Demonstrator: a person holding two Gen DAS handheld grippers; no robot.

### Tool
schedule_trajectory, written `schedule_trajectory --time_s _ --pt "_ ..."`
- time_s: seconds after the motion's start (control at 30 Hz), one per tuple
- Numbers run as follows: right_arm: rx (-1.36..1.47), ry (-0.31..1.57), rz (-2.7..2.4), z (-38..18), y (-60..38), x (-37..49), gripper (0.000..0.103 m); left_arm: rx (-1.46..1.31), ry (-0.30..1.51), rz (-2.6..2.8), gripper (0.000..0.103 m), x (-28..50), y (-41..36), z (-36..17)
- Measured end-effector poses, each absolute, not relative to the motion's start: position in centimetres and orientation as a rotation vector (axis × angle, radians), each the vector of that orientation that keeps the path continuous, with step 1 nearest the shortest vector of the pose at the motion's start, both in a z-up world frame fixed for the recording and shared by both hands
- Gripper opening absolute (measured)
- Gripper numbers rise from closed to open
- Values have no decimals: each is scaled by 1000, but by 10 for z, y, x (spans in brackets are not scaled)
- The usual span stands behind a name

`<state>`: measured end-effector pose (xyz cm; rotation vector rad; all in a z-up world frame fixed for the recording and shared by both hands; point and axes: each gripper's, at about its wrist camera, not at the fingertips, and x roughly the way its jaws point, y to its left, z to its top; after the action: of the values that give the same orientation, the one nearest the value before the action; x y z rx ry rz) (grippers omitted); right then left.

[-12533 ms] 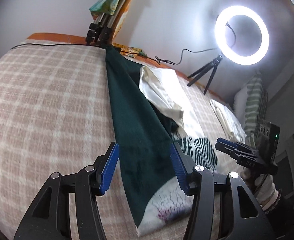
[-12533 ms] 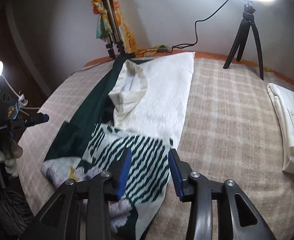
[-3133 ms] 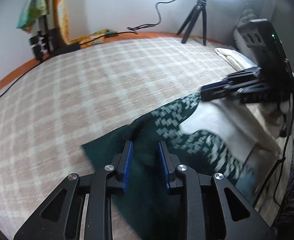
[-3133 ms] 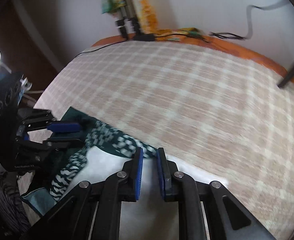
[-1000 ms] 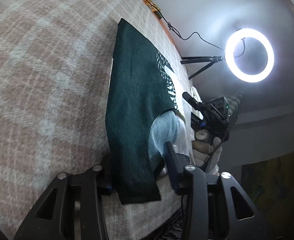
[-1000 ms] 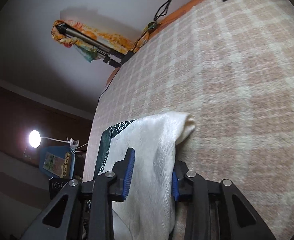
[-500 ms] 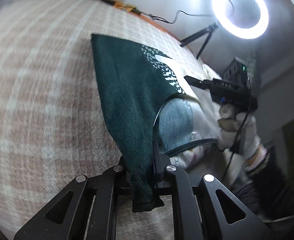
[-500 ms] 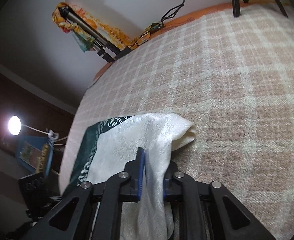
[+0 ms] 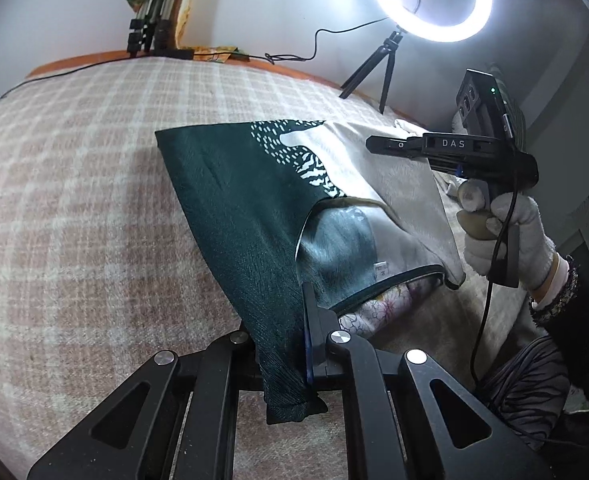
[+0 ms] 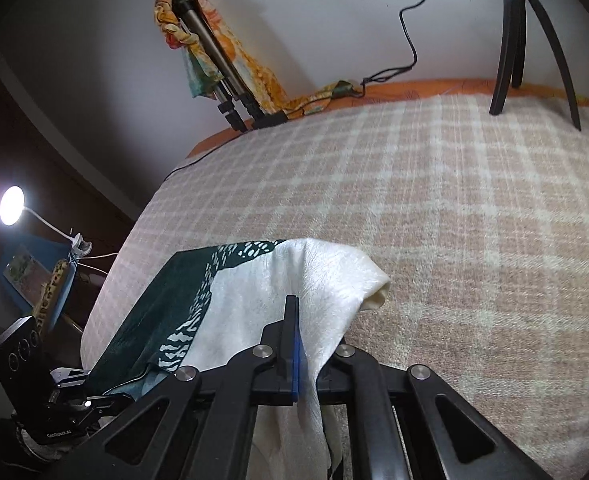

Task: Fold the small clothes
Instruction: 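Grasp the white fabric edge with the right tool while the left tool grasps the green panel, then lift the bundle with both tools and carry it toward the green-striped pillow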

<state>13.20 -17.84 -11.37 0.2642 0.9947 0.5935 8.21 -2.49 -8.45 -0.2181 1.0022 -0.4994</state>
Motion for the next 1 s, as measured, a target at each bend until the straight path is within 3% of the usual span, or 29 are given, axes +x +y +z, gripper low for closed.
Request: schedule_trajectory --time_s 0.43,1.0 --pt "216 913 576 -82 -180 115 0 -223 944 -561 6 81 -30 -58" --pt "157 805 472 -24 -268 108 0 -163 854 -735 6 123 -125 -19"
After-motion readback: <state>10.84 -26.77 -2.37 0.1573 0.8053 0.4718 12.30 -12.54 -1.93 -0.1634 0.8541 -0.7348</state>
